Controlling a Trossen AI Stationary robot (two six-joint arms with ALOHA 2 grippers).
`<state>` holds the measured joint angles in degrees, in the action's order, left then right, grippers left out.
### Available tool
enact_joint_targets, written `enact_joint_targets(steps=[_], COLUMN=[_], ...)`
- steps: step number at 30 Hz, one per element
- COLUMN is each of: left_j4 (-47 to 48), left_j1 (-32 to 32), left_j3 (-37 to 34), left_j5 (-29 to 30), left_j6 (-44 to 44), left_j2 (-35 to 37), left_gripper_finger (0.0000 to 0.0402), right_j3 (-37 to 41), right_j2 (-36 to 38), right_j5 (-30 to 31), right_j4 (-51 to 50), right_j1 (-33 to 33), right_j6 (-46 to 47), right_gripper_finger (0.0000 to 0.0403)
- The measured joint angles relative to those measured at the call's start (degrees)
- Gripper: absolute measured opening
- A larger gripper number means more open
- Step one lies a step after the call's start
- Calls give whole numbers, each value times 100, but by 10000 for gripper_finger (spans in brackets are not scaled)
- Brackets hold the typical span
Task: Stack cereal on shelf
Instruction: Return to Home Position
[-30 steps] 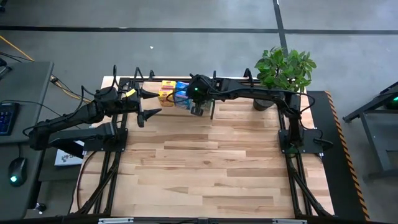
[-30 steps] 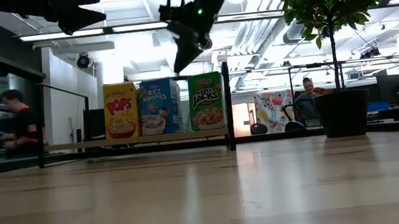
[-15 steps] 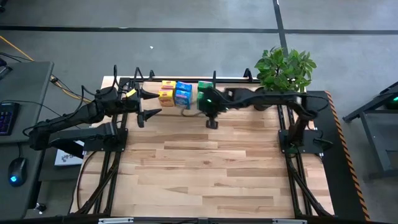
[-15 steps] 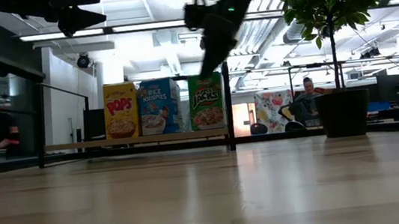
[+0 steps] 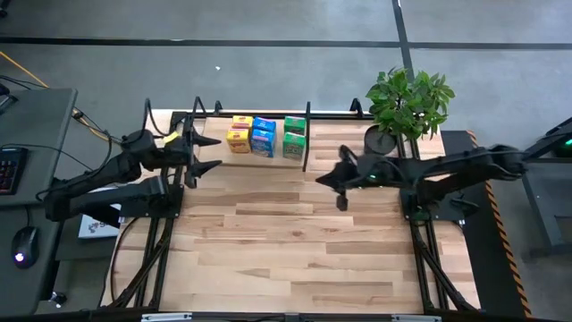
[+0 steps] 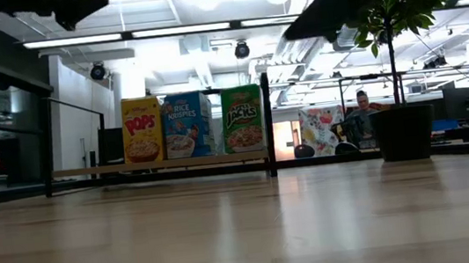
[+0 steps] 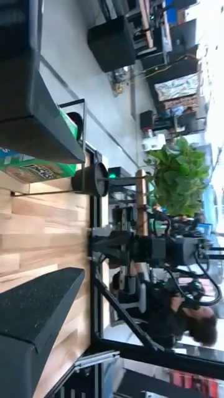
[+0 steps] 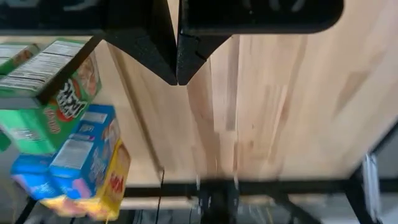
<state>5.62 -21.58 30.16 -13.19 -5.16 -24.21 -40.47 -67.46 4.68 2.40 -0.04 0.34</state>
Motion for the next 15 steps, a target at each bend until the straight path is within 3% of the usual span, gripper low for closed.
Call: enact_joint_targets(steps=[7, 15], left_j4=[-703, -1316], left_j1=[0, -4], left_j3=[-1084, -2207], left_j5=[16, 96], left_j6=[500, 830], left_j2=[955, 1680], left_gripper_finger=[213, 85], right_j3=[927, 1132], right_j2=[1093, 1523], right_j5=[434, 462], right_j4=[533, 572], right_j1=[291, 463], right_j6=[300, 479], right_gripper_finger=[0, 0])
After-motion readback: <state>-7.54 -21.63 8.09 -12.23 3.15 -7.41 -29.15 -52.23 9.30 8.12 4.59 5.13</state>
